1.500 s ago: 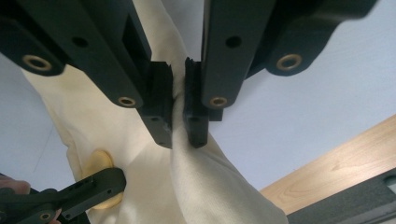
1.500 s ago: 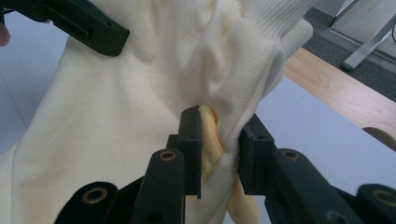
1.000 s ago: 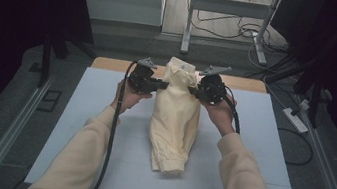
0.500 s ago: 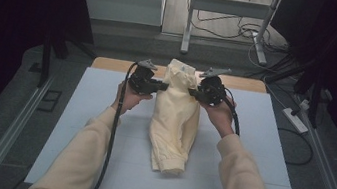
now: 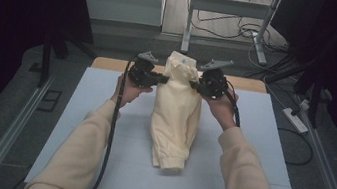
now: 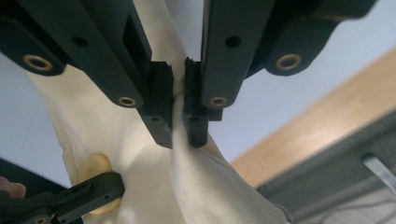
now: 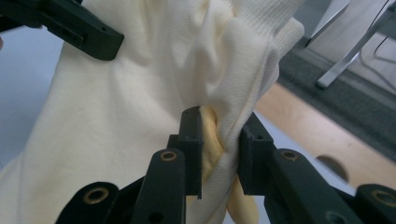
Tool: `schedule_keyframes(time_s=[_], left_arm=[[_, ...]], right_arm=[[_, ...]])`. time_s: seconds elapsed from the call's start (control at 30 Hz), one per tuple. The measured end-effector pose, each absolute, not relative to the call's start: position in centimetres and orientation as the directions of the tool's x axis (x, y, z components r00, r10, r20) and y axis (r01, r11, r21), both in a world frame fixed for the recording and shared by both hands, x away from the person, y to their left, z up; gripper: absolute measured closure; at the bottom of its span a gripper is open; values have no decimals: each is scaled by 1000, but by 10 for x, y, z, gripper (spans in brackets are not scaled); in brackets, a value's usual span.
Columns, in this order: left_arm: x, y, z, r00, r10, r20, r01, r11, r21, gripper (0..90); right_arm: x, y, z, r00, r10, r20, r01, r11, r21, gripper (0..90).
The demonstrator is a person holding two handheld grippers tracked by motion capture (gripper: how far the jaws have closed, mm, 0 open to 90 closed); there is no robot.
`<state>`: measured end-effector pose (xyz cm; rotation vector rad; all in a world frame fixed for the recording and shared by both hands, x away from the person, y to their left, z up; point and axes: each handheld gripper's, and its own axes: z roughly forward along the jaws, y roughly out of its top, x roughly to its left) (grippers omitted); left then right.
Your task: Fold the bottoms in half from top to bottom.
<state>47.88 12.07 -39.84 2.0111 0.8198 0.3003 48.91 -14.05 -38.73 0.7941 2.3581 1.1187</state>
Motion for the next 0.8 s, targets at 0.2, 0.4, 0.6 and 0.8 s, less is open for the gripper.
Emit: schedule_keyframes(time_s=[0.2, 0.4, 0.6, 0.8], left_arm=[[479, 120, -396, 752, 652, -99, 427, -367, 826, 832], [478, 117, -400, 749, 657, -87, 425, -375, 824, 832], [487, 118, -379, 743, 666, -58, 394, -366, 843, 833], [485, 117, -378, 751, 659, -48, 384, -376, 843, 832]], right_arm=[[489, -140, -376, -747, 648, -145, 295, 520, 801, 737], [488, -142, -386, -748, 649, -140, 307, 525, 794, 737], [497, -142, -367, -740, 650, -172, 266, 518, 813, 738], [497, -143, -359, -734, 647, -208, 230, 524, 820, 737]])
